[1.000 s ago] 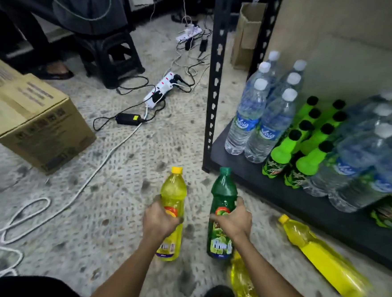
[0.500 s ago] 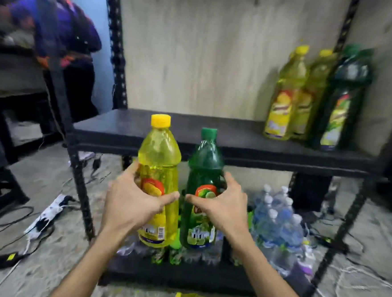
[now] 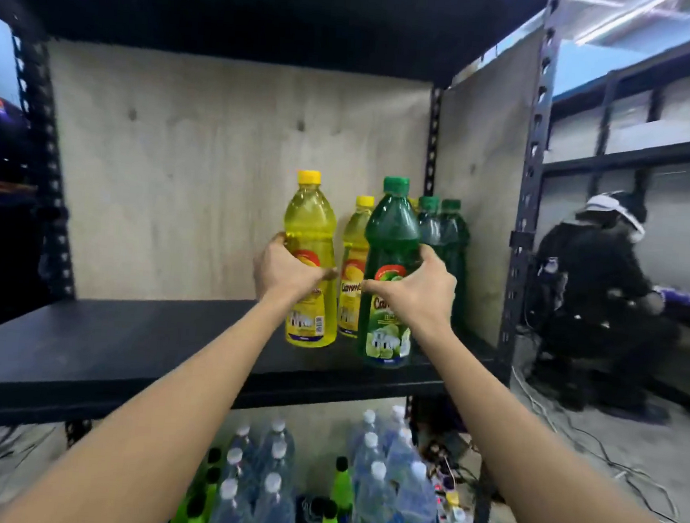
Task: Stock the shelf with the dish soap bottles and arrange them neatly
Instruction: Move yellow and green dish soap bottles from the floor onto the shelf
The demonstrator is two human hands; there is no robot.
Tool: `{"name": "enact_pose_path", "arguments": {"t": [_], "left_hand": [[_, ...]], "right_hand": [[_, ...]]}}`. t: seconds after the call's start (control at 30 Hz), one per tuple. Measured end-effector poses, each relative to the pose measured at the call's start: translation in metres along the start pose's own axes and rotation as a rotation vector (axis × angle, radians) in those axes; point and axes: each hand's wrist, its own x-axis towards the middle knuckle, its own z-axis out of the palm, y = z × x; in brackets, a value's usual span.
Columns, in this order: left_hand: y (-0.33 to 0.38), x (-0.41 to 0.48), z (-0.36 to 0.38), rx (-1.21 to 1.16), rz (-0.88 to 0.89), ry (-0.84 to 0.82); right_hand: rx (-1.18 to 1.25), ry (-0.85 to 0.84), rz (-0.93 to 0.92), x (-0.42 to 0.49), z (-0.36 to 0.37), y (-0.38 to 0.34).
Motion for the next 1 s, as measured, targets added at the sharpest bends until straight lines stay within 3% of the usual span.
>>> {"name": "enact_pose_path", "arguments": {"t": [0.17,0.33,0.47,0.63,0.77,0.9,1.0], "left_hand": [[-0.022,0.053,0.063,-0.024,-0.136,0.003],[-0.050,0.092,0.096,0.043,-0.089,-0.016],[-0.057,0.105,0.117,-0.039,-0.106,-0.042],[-0.064,0.109,0.142,-0.136,0.007,-0.131],[-0.076,0.110,0.139,-0.119,0.073,-0.225],[-0.086,0.103,0.106,0.054,-0.058,-0.529],[-0.087,0.062,0.054,-0.019,-0.111,-0.357]], "right_hand": [[-0.118,0.020,0.026,0.035,0.036,0.022],[-0.194,0.062,-0.014,0.042,0.064,0.034],[-0.167,0.088,-0.022,0.042,0.072,0.038],[-0.216,0.140,-0.035,0.036,0.076,0.041],[-0.243,0.133,-0.045,0.030,0.073,0.042],[-0.188,0.100,-0.044,0.013,0.058,0.043],[-0.160,0.096,-0.037,-0.026,0.041,0.060]]}}
